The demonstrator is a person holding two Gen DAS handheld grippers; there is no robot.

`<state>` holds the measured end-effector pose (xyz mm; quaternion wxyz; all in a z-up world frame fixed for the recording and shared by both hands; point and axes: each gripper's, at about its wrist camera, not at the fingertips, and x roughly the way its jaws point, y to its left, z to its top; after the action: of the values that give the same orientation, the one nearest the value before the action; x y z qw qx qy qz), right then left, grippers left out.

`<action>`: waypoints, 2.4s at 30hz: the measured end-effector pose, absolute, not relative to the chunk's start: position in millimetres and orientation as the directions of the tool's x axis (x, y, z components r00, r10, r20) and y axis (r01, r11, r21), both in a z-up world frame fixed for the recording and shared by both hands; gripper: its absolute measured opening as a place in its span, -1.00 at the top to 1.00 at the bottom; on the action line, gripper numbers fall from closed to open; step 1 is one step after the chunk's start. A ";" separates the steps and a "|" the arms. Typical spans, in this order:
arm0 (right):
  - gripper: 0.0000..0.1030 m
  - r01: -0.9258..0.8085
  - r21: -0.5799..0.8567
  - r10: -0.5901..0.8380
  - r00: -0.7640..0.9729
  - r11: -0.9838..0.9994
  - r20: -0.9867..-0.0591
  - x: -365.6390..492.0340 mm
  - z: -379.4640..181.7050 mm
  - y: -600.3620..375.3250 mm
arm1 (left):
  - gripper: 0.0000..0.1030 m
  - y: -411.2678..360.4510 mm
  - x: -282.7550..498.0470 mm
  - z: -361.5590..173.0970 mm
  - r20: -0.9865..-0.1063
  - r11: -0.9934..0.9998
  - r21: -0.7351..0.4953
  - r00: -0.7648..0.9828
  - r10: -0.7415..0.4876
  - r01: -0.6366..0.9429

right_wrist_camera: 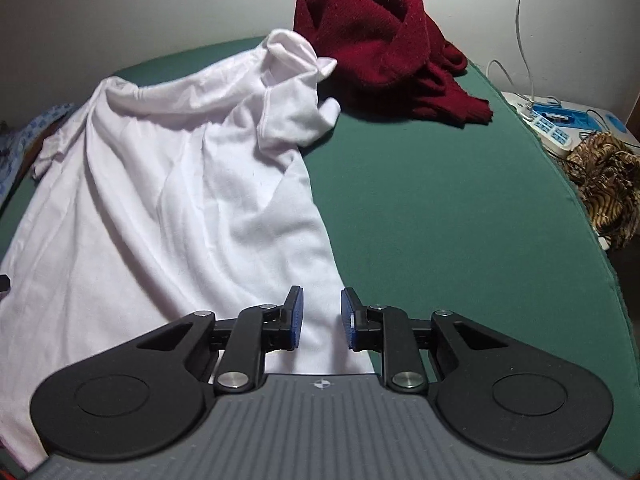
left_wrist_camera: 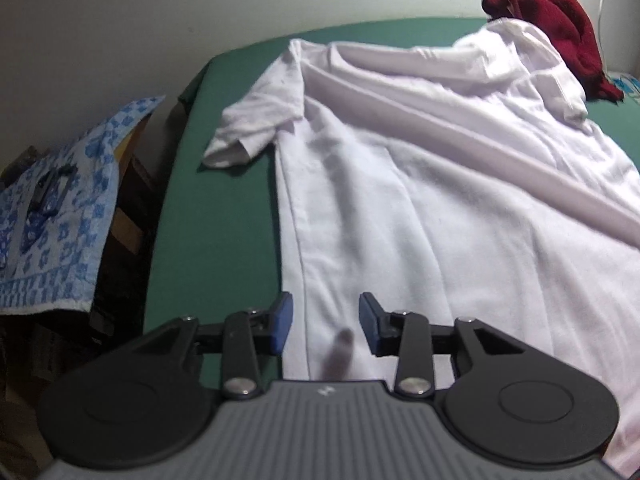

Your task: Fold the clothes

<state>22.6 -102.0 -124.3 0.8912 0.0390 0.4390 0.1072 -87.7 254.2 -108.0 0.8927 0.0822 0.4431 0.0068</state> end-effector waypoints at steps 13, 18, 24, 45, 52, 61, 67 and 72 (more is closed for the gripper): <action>0.12 -0.007 0.242 0.198 0.600 0.970 -0.775 202.3 -146.9 -102.6 | -0.18 221.9 45.5 -109.6 -0.744 0.975 0.212 0.638 0.201 -0.061; 0.93 -0.050 0.220 0.176 0.780 0.974 -0.601 186.5 -109.4 -110.0 | -0.26 221.2 36.8 -133.4 -0.760 0.962 0.267 0.600 0.248 -0.058; 0.57 -0.081 0.046 0.090 0.728 0.996 -0.680 175.1 -106.9 -115.5 | -0.49 225.0 25.3 -143.0 -0.741 0.957 0.282 0.617 0.265 -0.072; 0.17 -0.034 0.214 0.181 0.671 0.976 -0.719 290.6 -107.2 -137.9 | -0.53 236.0 64.4 -118.0 -0.696 0.965 0.228 0.671 0.254 -0.129; 0.20 -0.245 0.250 0.345 0.524 0.937 -0.779 231.5 -115.4 -104.8 | -0.49 240.3 105.8 -130.2 -0.732 0.969 0.217 0.637 0.242 -0.118; 0.89 -0.097 0.131 0.158 0.771 0.987 -0.617 209.4 -68.3 -130.1 | -0.48 261.4 116.8 -133.5 -0.726 0.957 0.241 0.625 0.288 -0.161; 0.34 -0.106 0.250 0.262 0.595 0.963 -0.760 216.7 -115.9 -111.7 | -0.66 275.0 123.1 -144.3 -0.718 0.940 0.272 0.608 0.340 -0.204; 0.48 -0.130 0.247 0.274 0.612 0.960 -0.742 214.5 -144.2 -77.7 | -0.66 273.1 119.8 -145.8 -0.703 0.935 0.300 0.618 0.352 -0.191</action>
<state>214.5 -77.7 -144.2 0.8938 0.0843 0.4257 0.1131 119.8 273.1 -145.8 0.8941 0.0980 0.4097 0.1519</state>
